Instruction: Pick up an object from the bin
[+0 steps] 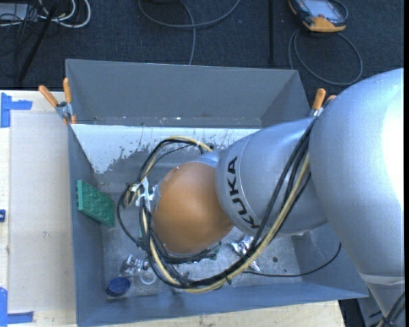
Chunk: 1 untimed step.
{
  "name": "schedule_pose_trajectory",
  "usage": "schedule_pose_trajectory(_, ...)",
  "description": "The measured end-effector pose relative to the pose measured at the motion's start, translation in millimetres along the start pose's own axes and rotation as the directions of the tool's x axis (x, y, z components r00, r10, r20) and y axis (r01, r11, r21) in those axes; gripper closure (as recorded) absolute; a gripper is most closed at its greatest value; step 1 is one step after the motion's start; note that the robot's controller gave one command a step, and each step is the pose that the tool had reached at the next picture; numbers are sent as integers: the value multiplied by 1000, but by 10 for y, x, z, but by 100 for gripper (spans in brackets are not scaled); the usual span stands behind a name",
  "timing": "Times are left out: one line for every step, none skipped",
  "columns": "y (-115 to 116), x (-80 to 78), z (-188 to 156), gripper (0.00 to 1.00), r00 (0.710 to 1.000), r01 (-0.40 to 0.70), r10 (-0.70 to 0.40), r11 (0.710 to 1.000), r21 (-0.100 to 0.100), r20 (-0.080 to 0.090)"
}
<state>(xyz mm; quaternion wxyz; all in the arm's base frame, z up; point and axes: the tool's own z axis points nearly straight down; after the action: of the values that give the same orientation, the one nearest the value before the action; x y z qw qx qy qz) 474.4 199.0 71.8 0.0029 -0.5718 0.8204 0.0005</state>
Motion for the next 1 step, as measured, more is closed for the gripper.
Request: schedule_pose_trajectory(1, 16, -8, 100, 1000, -2, 2, 1000, -3, -8)
